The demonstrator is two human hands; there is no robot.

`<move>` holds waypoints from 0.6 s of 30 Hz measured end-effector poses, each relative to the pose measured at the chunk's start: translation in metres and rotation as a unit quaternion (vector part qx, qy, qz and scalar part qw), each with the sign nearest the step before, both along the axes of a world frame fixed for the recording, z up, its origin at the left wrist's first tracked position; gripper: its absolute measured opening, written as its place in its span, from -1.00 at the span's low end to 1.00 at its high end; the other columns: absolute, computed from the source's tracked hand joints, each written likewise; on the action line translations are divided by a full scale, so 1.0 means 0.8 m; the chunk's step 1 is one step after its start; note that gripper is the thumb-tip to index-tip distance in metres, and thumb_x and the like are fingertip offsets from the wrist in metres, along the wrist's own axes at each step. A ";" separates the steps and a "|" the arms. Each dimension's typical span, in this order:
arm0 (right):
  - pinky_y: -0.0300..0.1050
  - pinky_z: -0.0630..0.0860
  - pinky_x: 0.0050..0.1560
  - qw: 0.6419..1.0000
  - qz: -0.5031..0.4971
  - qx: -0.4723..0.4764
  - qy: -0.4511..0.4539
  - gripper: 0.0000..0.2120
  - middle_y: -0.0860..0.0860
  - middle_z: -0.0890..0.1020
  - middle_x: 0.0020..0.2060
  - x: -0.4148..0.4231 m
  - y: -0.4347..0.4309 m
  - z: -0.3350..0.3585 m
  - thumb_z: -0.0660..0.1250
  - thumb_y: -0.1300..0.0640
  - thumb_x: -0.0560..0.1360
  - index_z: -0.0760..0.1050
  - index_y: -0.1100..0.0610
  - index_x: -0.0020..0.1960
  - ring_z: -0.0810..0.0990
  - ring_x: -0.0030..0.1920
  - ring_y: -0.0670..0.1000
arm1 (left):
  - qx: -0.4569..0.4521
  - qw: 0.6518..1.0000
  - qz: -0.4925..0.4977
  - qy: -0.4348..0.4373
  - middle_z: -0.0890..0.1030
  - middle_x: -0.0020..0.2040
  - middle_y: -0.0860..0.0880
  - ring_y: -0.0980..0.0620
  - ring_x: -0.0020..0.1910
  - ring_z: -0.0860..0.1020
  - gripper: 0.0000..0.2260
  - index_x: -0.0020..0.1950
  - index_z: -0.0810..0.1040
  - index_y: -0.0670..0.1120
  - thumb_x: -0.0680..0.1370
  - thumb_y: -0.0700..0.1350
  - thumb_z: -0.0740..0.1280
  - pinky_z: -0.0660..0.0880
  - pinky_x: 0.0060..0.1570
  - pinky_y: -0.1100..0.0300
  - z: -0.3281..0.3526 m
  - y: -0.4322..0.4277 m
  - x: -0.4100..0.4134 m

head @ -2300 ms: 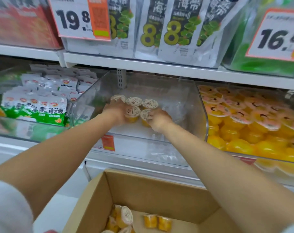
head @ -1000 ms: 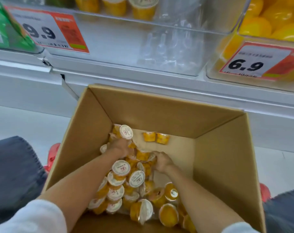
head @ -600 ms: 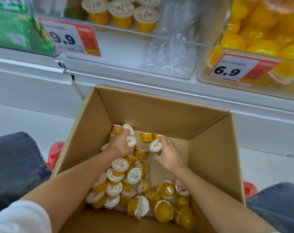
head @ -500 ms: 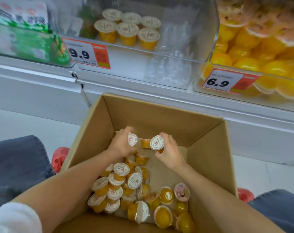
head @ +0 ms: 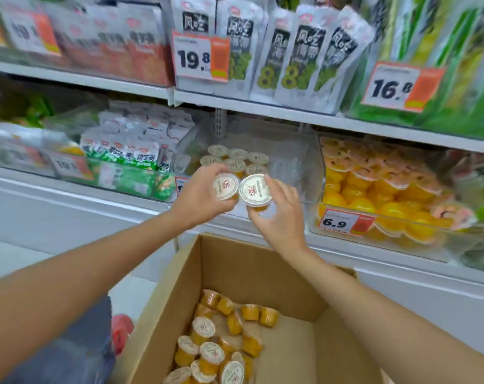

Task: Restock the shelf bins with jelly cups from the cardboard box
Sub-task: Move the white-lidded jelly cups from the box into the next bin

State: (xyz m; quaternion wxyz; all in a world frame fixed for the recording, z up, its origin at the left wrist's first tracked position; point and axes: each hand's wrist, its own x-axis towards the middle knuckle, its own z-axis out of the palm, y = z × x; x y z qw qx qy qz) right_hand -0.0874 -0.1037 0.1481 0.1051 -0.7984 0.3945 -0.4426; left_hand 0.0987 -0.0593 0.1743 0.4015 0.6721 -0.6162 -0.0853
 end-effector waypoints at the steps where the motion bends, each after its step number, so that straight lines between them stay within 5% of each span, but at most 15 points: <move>1: -0.20 0.33 0.23 1.000 -0.008 -0.020 -0.016 -0.38 0.01 0.54 0.23 0.012 -0.012 0.016 0.45 -0.03 0.38 0.43 0.14 0.38 0.43 0.21 0.03 | -0.017 1.000 0.010 0.000 0.49 0.16 -0.04 0.04 0.12 0.49 -0.39 0.31 0.44 -0.03 0.29 -0.09 0.53 0.44 0.12 0.19 0.022 -0.011 0.007; 6: -0.14 0.41 0.25 0.985 0.018 0.169 0.018 -0.44 0.01 0.58 0.24 0.063 -0.089 0.058 0.50 0.00 0.35 0.50 0.05 0.31 0.51 0.26 0.03 | 0.075 0.994 0.072 -0.030 0.52 0.20 -0.10 -0.05 0.12 0.54 -0.19 0.33 0.45 -0.05 0.10 0.17 0.46 0.49 0.13 0.11 0.061 -0.091 0.050; 10: -0.08 0.54 0.10 0.958 0.068 0.249 0.127 -0.64 0.04 0.69 0.03 0.097 -0.146 0.039 0.52 0.02 0.32 0.61 0.03 0.10 0.62 0.11 0.06 | 0.210 0.969 0.068 -0.109 0.54 0.27 -0.12 -0.11 0.24 0.49 -0.28 0.36 0.43 -0.13 0.28 0.08 0.56 0.45 0.21 0.14 0.028 -0.150 0.072; 14: -0.21 0.40 -0.02 0.925 0.086 0.294 0.225 -0.53 0.07 0.57 0.12 0.119 -0.185 0.004 0.51 0.07 0.33 0.48 0.09 0.20 0.54 0.16 0.09 | 0.288 0.945 0.041 -0.148 0.52 0.26 -0.02 -0.06 0.20 0.51 -0.20 0.34 0.41 -0.08 0.21 0.18 0.59 0.45 0.19 0.18 -0.004 -0.178 0.089; 18: -0.16 0.44 0.12 0.912 0.116 0.329 0.215 -0.52 0.06 0.53 0.17 0.116 -0.190 -0.004 0.50 0.07 0.38 0.45 0.14 0.24 0.52 0.16 0.06 | 0.323 0.923 0.011 -0.210 0.45 0.39 -0.05 -0.09 0.31 0.46 -0.14 0.48 0.30 -0.01 0.27 0.19 0.55 0.42 0.30 0.13 -0.018 -0.185 0.102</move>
